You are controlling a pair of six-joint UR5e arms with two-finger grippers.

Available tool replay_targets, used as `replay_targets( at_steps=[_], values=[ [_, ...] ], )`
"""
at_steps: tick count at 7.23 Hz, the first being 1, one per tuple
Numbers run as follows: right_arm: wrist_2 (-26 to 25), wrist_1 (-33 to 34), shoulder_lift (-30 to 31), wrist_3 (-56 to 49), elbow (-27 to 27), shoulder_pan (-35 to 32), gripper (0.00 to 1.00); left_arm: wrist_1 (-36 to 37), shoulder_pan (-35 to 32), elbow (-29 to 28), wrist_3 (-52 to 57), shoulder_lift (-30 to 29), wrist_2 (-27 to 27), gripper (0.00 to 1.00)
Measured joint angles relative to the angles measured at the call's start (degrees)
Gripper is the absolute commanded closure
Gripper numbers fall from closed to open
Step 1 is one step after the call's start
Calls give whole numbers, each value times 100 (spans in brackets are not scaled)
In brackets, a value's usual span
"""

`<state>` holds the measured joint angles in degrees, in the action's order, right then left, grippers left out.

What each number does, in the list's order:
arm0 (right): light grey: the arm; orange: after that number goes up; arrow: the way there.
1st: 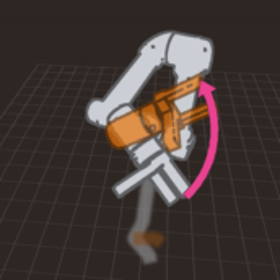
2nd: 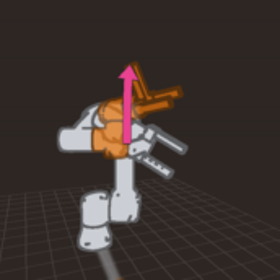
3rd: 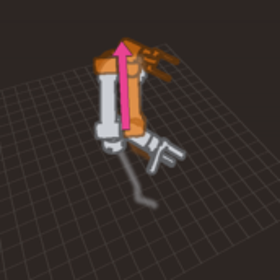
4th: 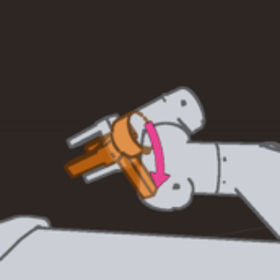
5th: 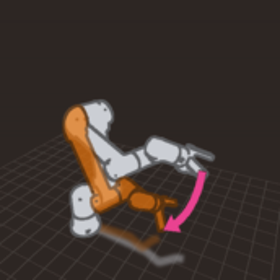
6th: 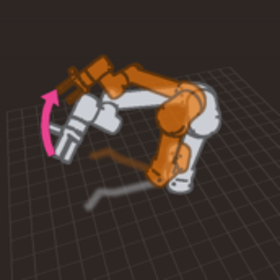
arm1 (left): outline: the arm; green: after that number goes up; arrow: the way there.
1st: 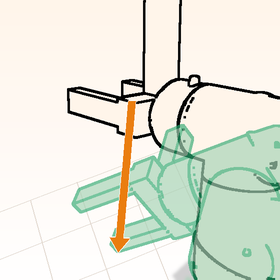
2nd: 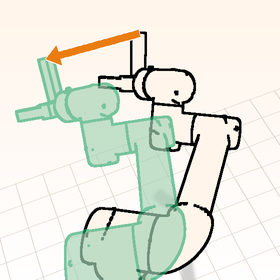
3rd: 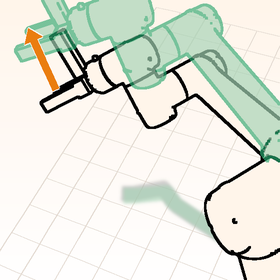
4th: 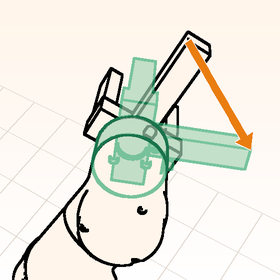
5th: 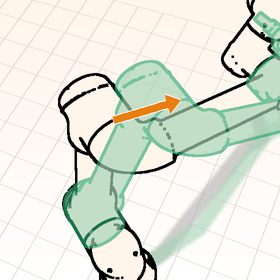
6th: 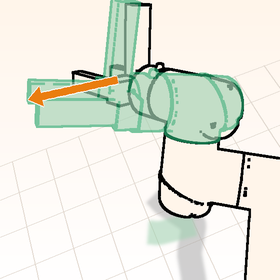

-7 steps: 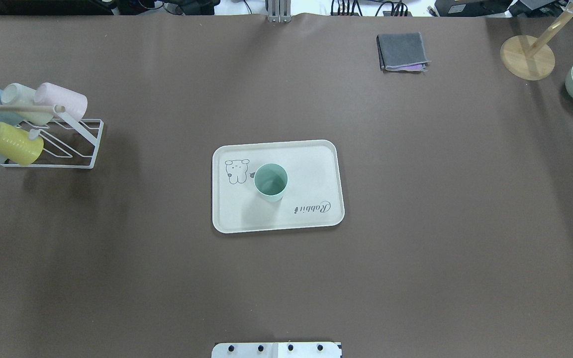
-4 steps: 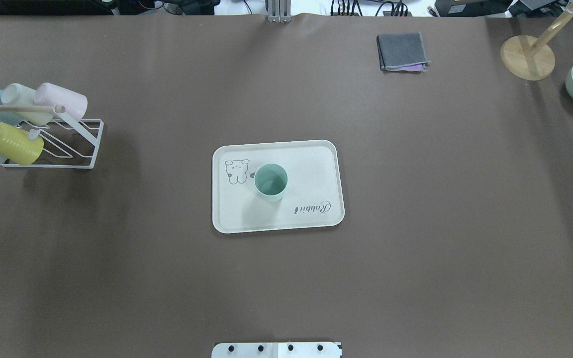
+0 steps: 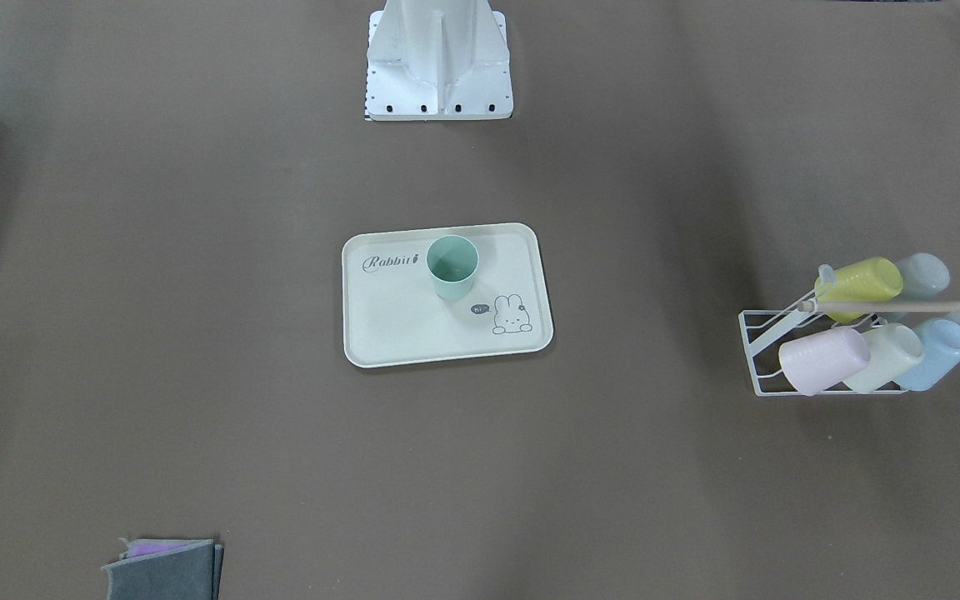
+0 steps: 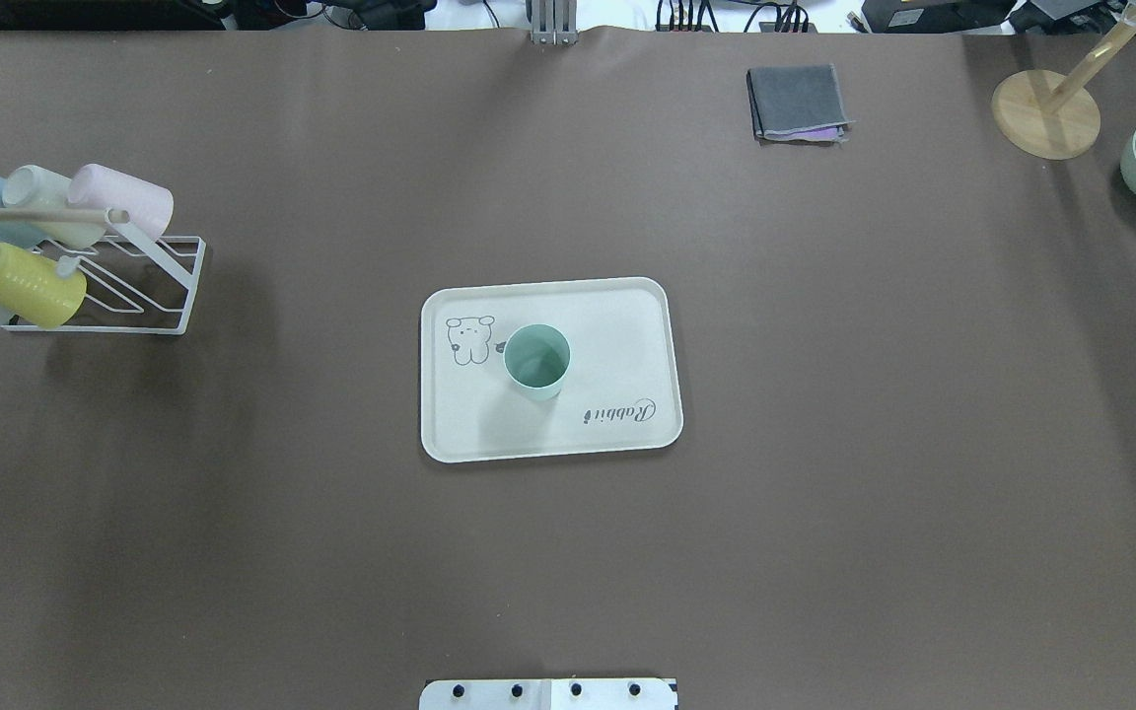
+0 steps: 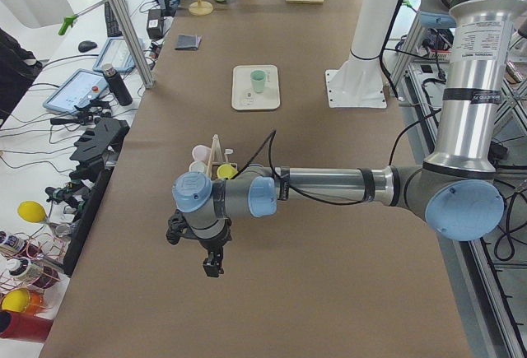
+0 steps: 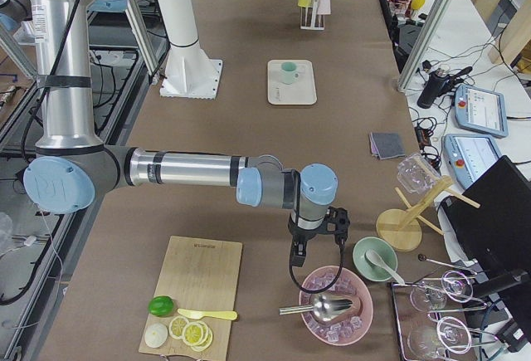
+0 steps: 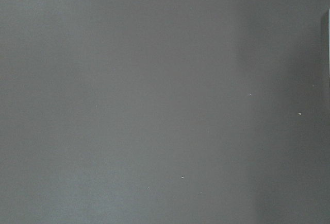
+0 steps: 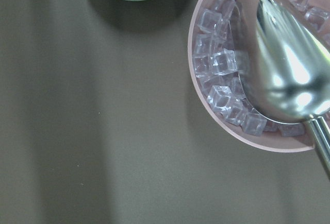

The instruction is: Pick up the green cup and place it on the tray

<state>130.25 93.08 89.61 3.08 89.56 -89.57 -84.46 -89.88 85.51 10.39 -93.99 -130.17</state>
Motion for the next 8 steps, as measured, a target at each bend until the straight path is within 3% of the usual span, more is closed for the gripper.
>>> replay_targets(
  at_steps=[8],
  values=[
    [0,0,-5,9,5,1,0,0,-61,-31,-217,-29,1,2]
  ],
)
